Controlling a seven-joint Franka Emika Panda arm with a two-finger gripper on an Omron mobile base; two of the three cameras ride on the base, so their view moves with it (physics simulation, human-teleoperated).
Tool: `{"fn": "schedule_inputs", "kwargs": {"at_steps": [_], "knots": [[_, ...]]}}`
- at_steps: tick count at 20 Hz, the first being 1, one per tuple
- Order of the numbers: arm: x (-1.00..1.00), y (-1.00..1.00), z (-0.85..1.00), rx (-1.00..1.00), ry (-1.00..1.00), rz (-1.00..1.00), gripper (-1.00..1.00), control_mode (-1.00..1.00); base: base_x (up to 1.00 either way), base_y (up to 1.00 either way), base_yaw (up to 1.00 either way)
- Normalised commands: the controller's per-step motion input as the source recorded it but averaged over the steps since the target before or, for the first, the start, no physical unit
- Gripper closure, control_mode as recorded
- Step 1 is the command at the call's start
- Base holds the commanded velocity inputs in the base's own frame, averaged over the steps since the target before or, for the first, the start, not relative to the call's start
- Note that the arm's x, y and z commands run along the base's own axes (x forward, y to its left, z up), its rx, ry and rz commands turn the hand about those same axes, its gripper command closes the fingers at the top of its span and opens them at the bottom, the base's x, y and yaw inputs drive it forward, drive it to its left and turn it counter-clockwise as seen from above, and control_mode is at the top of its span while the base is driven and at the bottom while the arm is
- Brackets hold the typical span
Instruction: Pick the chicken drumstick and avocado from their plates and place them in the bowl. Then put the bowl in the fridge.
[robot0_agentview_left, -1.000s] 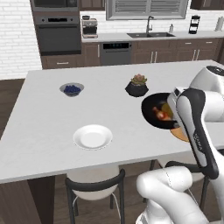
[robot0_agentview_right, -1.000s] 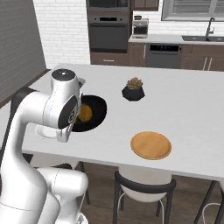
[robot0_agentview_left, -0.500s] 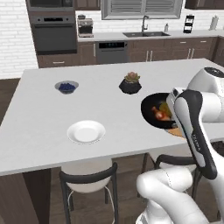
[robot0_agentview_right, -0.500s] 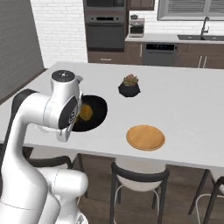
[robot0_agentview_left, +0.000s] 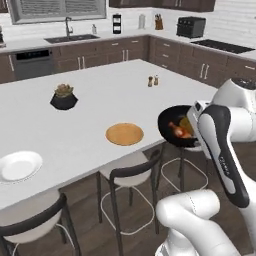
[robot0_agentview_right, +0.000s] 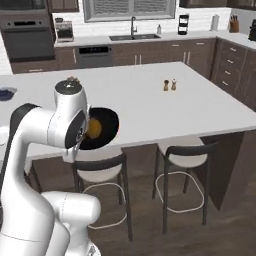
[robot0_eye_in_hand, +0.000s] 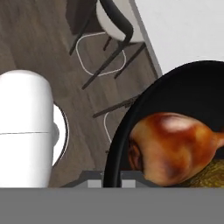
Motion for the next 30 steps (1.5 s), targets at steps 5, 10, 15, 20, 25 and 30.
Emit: {"fn": "schedule_inputs", "kwargs": {"at_steps": [5,10,15,20,25,30], "knots": [[0.0,0.0,0.0,0.0,0.0,0.0,1.0,1.0,0.01,-0.99,-0.53],[0.0,0.0,0.0,0.0,0.0,0.0,1.0,1.0,0.15,-1.0,-0.41],[0.0,0.0,0.0,0.0,0.0,0.0,1.0,1.0,0.29,-0.91,-0.57],[0.0,0.0,0.0,0.0,0.0,0.0,1.0,1.0,0.32,-0.32,-0.72],[0.0,0.0,0.0,0.0,0.0,0.0,1.0,1.0,0.55,0.0,-0.68],[0.0,0.0,0.0,0.0,0.0,0.0,1.0,1.0,0.98,0.01,-0.4]]}}
